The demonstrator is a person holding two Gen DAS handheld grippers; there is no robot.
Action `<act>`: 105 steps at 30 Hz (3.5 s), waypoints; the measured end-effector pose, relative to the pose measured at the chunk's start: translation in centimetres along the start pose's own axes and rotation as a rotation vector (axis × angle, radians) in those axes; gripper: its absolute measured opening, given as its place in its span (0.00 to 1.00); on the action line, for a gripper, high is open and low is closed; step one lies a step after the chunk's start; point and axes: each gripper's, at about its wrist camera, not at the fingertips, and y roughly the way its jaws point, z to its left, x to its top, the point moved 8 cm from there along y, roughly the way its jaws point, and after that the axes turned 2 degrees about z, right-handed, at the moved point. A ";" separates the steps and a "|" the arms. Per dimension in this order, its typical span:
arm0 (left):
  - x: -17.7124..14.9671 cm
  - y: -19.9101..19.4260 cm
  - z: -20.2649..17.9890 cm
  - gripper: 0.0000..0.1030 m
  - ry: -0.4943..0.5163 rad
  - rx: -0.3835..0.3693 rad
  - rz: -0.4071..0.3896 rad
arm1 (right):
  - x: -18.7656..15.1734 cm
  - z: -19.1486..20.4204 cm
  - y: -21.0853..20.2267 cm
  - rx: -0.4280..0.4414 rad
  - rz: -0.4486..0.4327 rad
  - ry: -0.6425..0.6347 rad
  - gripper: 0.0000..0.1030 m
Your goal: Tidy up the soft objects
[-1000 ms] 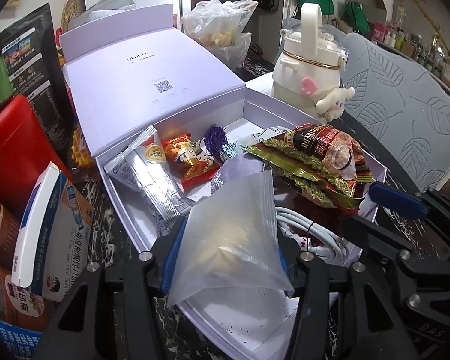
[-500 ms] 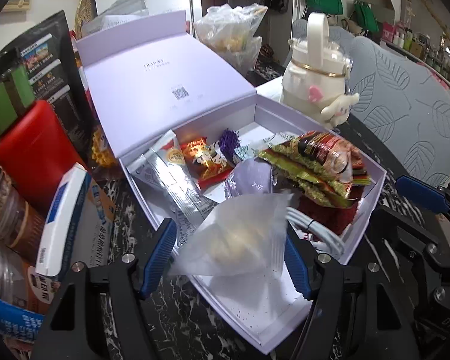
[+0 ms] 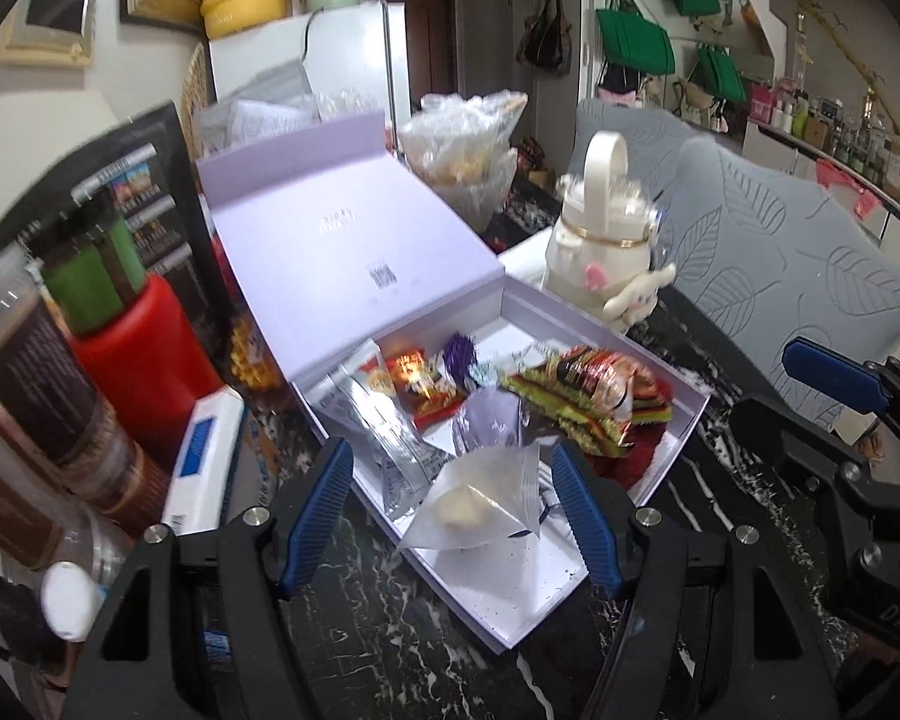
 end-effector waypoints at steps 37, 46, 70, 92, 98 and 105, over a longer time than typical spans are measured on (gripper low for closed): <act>-7.6 -12.2 0.2 0.84 0.009 -0.028 -0.139 | -3.4 4.1 -13.3 -0.142 -0.126 0.005 0.86; -10.5 -9.9 0.7 0.84 -0.031 -0.052 -0.074 | -6.8 3.9 -11.5 -0.151 -0.045 0.046 0.86; -10.5 -9.1 0.6 0.84 -0.033 -0.049 -0.055 | -8.6 3.6 -9.7 -0.130 0.004 0.071 0.86; -10.8 -9.2 0.1 0.84 -0.036 -0.062 -0.045 | -8.8 3.5 -9.8 -0.134 0.009 0.070 0.86; -10.8 -9.2 0.0 0.84 -0.030 -0.065 -0.044 | -8.9 3.4 -9.9 -0.134 0.009 0.072 0.86; -10.7 -9.2 -0.1 0.84 -0.025 -0.068 -0.045 | -9.0 3.3 -10.0 -0.137 0.008 0.077 0.86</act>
